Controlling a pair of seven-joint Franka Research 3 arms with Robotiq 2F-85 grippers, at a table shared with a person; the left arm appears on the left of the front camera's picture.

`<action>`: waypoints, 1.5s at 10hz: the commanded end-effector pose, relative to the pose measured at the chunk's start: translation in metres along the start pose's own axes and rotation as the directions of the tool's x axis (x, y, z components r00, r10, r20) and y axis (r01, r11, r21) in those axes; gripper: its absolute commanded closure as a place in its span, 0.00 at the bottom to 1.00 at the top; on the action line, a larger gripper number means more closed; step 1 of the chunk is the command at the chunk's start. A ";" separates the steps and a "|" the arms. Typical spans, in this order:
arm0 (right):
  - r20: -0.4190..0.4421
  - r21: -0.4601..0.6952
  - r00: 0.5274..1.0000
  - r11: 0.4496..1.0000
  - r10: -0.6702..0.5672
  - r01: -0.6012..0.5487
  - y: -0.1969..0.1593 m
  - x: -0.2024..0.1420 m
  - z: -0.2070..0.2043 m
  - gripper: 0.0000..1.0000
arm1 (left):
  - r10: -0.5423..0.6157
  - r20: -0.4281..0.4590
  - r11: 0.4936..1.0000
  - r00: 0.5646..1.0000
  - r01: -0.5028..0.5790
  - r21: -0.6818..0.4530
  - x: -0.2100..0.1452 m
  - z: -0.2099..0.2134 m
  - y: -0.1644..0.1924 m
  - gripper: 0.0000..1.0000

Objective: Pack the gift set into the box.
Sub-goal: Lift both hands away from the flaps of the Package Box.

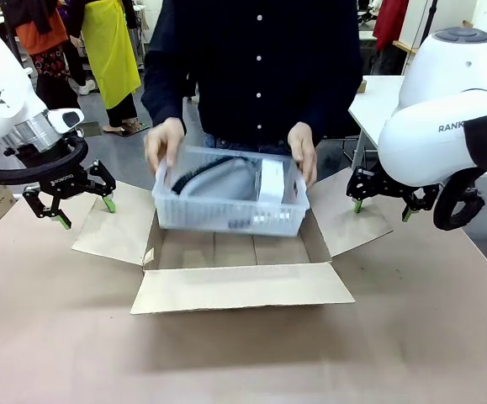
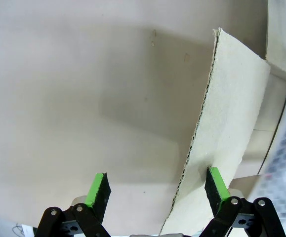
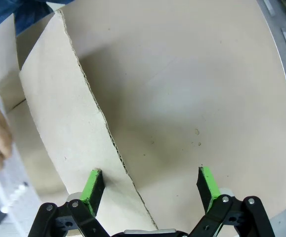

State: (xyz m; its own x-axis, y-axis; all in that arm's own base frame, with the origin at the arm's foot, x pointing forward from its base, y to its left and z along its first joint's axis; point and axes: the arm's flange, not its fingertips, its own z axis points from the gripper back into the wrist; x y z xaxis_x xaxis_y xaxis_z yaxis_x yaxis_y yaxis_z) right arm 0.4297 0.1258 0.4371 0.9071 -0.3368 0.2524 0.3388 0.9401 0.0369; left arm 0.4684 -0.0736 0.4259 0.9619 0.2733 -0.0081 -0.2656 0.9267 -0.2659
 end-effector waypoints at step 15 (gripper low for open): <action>0.000 0.000 1.000 1.000 0.000 0.000 0.000 0.000 0.000 0.00 | 0.000 0.000 1.000 1.000 0.000 0.000 0.000 0.000 0.000 0.00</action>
State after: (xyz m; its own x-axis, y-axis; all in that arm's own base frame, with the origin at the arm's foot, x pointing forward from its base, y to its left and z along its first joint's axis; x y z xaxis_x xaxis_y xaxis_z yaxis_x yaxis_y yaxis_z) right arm 0.4297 0.1259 0.4371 0.9074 -0.3363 0.2521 0.3382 0.9403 0.0371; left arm 0.4685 -0.0736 0.4255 0.9619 0.2732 -0.0089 -0.2657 0.9267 -0.2657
